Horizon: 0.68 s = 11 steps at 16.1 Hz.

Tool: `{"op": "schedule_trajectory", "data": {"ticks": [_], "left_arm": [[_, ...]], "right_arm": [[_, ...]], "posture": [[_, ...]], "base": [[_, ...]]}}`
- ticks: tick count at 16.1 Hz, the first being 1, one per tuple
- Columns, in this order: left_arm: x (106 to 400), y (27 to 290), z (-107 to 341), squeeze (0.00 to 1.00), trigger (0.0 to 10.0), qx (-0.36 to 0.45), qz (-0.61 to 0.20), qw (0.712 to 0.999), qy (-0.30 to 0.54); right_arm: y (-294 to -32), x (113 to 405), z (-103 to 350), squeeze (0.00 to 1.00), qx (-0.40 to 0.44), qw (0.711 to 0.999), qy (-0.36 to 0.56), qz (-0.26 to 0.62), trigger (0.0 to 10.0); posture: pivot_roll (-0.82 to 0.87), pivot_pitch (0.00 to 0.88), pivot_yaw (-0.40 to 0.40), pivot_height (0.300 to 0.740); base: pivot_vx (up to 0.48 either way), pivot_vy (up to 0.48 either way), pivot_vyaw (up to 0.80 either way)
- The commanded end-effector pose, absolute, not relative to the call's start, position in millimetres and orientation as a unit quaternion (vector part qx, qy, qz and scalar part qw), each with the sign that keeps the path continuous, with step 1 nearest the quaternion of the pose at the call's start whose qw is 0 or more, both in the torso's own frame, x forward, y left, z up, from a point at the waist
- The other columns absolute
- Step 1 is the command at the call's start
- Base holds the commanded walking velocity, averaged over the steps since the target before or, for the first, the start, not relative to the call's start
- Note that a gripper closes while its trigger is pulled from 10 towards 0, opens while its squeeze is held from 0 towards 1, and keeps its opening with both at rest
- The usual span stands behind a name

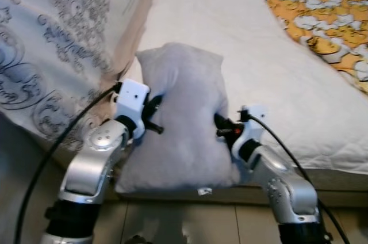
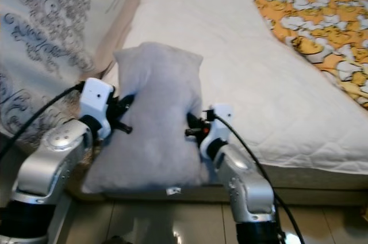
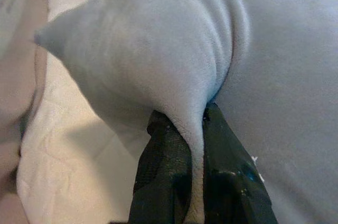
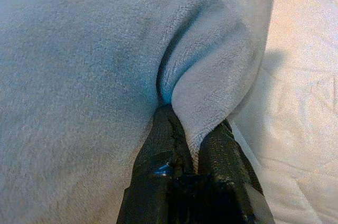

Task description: Clean up the room

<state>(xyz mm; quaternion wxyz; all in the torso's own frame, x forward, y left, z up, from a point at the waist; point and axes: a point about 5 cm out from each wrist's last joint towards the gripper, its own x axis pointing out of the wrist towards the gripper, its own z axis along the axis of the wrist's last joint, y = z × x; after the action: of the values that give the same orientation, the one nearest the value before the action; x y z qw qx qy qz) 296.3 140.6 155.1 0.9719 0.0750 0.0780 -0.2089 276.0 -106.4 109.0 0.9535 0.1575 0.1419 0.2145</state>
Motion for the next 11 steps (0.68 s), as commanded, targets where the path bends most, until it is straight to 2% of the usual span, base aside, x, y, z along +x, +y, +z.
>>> {"op": "schedule_trajectory", "data": {"ticks": [1, 4, 7, 11], "left_arm": [[295.5, 129.7, 162.5, 0.00, 10.0, 0.070, -0.234, 0.968, 0.060], [294.2, 131.4, 161.2, 0.00, 10.0, 0.069, -0.231, 0.968, 0.061], [294.0, 133.2, 162.2, 0.00, 10.0, 0.069, -0.229, 0.969, 0.061], [295.0, 135.6, 162.0, 0.00, 10.0, 0.071, -0.228, 0.969, 0.063]], "right_arm": [[-106.9, 278.3, 115.1, 0.00, 0.157, 0.954, 0.128, 0.221, 10.0], [-105.3, 278.6, 115.0, 0.00, 0.145, 0.953, 0.128, 0.235, 10.0], [-102.0, 279.0, 115.4, 0.00, 0.142, 0.951, 0.128, 0.245, 10.0], [-103.5, 279.9, 114.5, 0.00, 0.149, 0.951, 0.128, 0.240, 10.0]], "posture": [[0.02, 0.000, -0.071, 0.740], [0.02, 0.000, -0.076, 0.740], [0.02, 0.000, -0.074, 0.740], [0.02, 0.000, -0.064, 0.740]], "base": [[0.330, 0.000, 0.00], [0.325, 0.000, 0.00], [0.334, 0.000, 0.71], [0.344, 0.000, 0.00]]}}
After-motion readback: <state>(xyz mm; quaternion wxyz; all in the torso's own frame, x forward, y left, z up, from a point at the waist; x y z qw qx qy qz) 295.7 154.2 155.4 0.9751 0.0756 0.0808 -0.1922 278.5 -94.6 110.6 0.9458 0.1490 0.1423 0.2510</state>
